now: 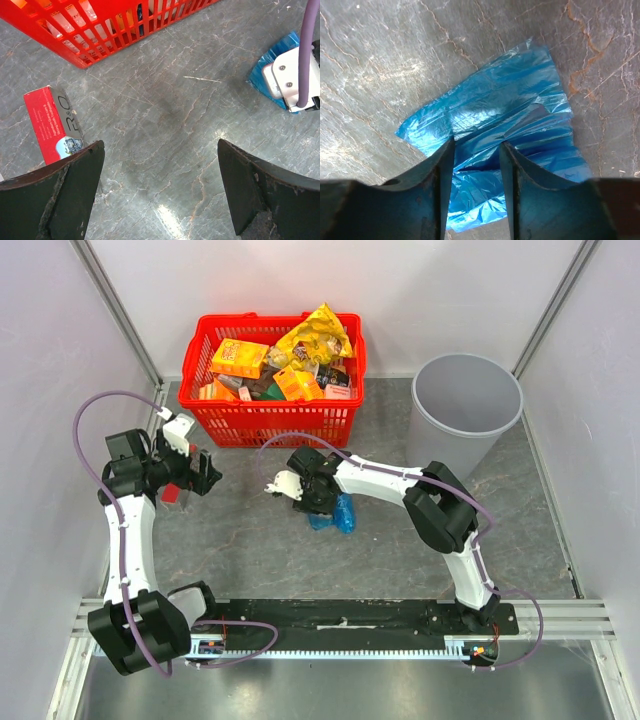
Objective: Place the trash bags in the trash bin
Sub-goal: Unfold the trash bag at the center of the board.
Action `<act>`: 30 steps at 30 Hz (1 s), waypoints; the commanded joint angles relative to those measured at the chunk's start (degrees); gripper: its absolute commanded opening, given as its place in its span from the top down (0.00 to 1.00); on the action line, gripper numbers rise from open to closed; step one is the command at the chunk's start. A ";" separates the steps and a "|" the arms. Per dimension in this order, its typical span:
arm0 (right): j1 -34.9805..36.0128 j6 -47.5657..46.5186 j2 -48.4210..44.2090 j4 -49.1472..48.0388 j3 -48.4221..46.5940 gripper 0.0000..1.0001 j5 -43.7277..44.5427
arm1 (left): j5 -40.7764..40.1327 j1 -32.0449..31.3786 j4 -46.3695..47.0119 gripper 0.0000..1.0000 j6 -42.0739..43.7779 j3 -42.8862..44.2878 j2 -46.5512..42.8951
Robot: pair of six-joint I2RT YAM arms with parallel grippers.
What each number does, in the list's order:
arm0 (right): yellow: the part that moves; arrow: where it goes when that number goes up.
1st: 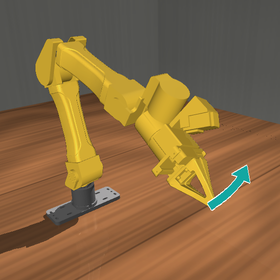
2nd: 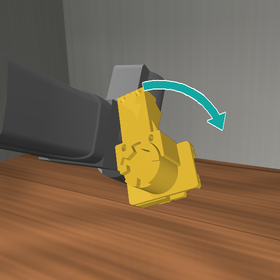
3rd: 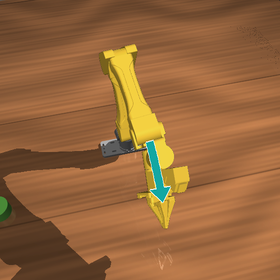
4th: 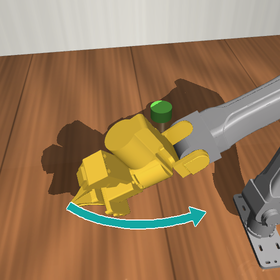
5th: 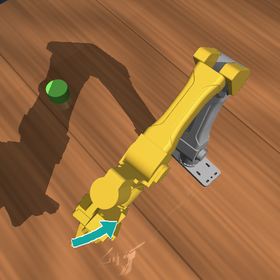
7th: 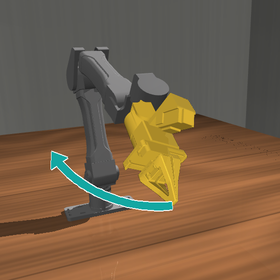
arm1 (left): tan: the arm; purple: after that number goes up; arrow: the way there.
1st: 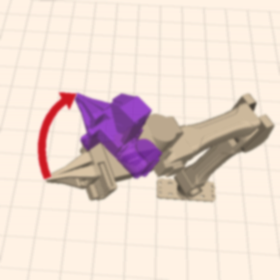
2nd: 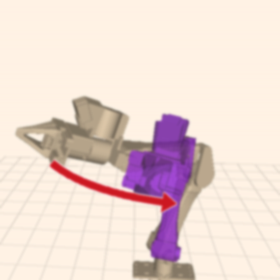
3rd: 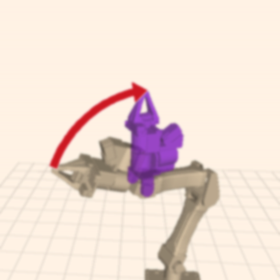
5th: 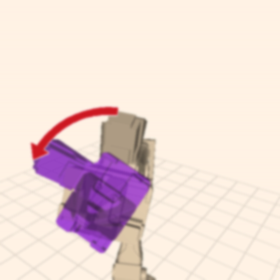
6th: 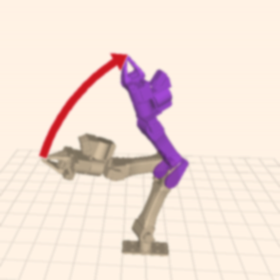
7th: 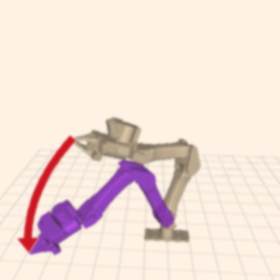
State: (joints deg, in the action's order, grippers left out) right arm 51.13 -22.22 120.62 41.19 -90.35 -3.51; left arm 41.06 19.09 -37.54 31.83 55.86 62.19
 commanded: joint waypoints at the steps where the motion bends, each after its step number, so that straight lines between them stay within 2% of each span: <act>1: 0.19 1.12 1.72 -0.50 0.08 0.58 -2.20 | 1.31 -0.28 1.42 0.01 -1.86 -0.04 -0.58; 4: 0.11 1.21 1.90 -0.41 -0.44 0.81 -2.12 | 1.31 -0.37 1.42 0.00 -1.86 -0.04 -0.76; 7: 0.11 1.12 0.33 1.08 -2.37 1.00 -1.59 | 1.48 -0.37 1.42 0.00 -1.95 -0.04 -0.76; 13: 0.11 1.74 -5.03 7.14 -9.92 1.00 -5.36 | 2.89 -1.07 1.42 0.00 -2.57 0.22 -0.93; 20: 0.02 3.50 -11.45 14.17 -18.37 1.00 -10.29 | -1.24 -9.50 3.43 0.01 -3.35 -1.01 -2.60; 24: -0.16 2.97 -16.10 17.34 -18.82 1.00 -10.99 | -1.60 -14.16 4.58 0.01 -4.76 -0.05 -1.99; 30: -1.12 2.01 -23.57 18.49 -16.10 1.00 -7.05 | -1.07 -22.16 5.90 0.01 -7.39 2.59 1.26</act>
State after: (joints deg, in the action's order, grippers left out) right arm 50.96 -19.94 101.80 56.64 -107.48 -12.47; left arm 39.44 1.45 -34.76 28.34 55.35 61.78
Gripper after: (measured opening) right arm 0.007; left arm 0.994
